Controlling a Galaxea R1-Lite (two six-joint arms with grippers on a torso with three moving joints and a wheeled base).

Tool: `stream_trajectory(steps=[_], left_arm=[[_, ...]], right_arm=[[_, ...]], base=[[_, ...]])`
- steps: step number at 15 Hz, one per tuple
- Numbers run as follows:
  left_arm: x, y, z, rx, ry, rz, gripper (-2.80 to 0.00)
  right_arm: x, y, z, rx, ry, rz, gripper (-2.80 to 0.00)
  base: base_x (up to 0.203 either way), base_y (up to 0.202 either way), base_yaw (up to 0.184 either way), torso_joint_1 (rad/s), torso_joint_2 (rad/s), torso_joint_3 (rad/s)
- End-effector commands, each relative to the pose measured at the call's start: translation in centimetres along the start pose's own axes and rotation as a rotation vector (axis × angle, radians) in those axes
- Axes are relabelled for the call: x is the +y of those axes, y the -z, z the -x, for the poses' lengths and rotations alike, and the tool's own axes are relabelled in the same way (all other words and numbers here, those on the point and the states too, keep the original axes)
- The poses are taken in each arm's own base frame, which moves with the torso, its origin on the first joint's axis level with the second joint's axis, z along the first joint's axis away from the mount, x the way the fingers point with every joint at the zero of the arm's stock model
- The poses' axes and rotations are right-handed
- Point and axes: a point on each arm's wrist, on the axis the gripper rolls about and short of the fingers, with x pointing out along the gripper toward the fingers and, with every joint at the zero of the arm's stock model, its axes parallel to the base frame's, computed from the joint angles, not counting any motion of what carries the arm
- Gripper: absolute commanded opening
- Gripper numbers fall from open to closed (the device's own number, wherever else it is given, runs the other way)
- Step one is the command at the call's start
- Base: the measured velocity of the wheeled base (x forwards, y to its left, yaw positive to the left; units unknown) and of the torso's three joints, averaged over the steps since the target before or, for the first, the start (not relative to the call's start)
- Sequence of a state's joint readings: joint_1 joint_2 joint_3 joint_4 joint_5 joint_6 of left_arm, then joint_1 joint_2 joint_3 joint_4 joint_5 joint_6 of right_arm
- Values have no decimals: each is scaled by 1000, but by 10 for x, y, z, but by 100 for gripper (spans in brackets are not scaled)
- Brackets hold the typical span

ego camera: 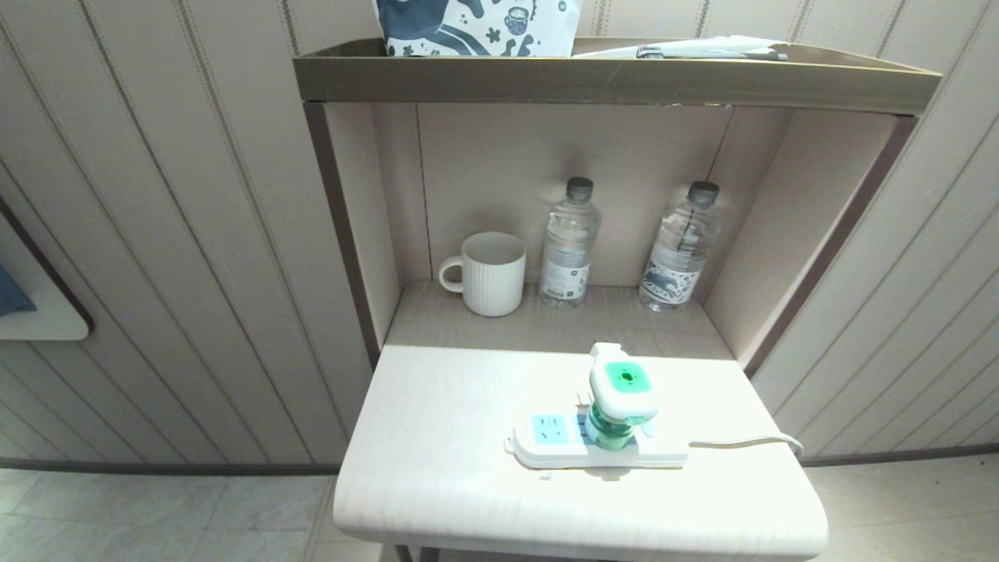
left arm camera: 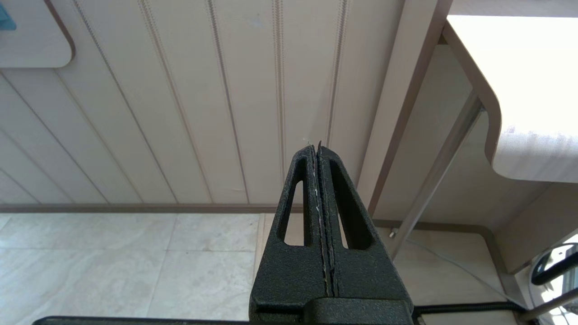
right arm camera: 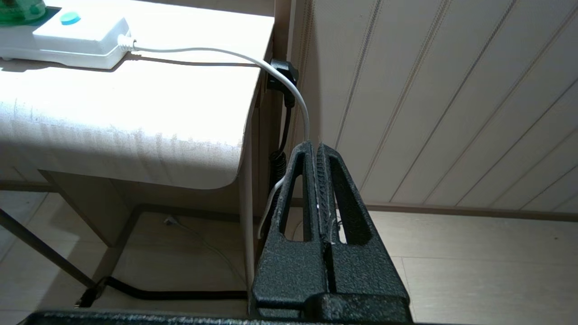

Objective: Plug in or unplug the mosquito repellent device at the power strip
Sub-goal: Pick up the mosquito repellent liquid

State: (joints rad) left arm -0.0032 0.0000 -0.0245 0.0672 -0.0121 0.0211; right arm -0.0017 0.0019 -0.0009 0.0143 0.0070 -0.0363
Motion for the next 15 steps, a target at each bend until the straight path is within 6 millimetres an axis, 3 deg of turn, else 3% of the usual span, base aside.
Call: stream_trajectory(steps=[1, 15], left_arm=[[0, 0, 0, 0, 0, 0, -280], [0, 0, 0, 0, 0, 0, -280]], right_arm=[[0, 0, 0, 4, 8, -24, -280], [0, 0, 0, -2, 24, -57, -280]], base=[[0, 0, 0, 0, 0, 0], [0, 0, 0, 0, 0, 0]])
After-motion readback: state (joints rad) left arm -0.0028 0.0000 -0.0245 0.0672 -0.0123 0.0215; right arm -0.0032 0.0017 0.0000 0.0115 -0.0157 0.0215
